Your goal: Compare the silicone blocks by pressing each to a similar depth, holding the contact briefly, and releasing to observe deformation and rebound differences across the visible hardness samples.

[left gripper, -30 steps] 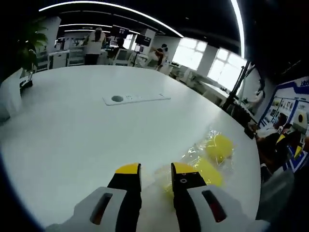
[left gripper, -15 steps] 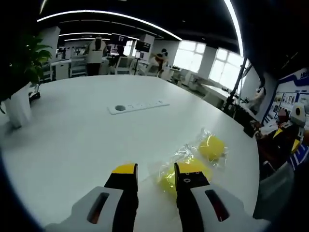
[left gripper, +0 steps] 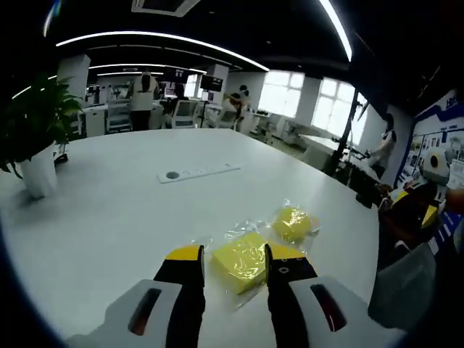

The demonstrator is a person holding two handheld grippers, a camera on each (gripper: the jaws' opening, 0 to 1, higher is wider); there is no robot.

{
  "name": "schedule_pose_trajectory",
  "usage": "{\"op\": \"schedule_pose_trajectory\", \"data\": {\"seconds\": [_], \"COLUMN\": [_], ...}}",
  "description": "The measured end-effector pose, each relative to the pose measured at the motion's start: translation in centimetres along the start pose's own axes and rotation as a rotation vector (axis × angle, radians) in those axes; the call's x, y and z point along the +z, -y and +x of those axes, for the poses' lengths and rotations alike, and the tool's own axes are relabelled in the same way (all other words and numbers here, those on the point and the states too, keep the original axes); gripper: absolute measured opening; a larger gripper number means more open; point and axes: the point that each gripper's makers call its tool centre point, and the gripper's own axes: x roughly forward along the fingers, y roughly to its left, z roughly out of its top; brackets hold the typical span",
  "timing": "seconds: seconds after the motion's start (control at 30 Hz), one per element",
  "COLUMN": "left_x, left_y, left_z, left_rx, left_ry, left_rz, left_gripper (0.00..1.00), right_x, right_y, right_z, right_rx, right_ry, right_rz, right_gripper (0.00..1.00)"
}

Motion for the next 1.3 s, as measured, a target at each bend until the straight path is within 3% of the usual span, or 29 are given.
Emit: {"op": "schedule_pose_trajectory", "data": {"seconds": [0.17,0.27,0.5,0.83,0.93,1.3], "left_x": [0.3,0.6,0.7,0.4,0.0,-1.4], "left_y": [1.0,1.6,2.6,5.7,6.4,8.0], "left_z": [-1.4,-2.5,-5.0,-9.3,-9.8,-11.0], "left_rx": [0.014,0.023,0.034,0.056,0.054,0.056], "left_ry": [0.021,0.043,0.067,0.107,0.102,0.117], "left_rz": [0.010,0.018,0.034,0.037,0.049,-0.034], "left_gripper": [0.36,0.37,0.41,0.46,0.49,0.54], "right_x": [-0.1,0.1,-0.4,-1.6,-1.5,-1.0], "right_y": [-0.2,-1.0,-1.3,-1.0,-0.7,1.4], "right_z": [-0.2,-0.2,-0.4,-0.3,-0.3,-0.3], "right_rx": [0.011,0.064,0.072,0.040,0.026,-0.036], "right_ry": [0.013,0.049,0.050,0.066,0.089,0.129], "right_rz": [0.003,0.058,0.050,0.090,0.118,0.175], "right_gripper": [0.45,0.46,0.46,0.48,0.49,0.54]}}
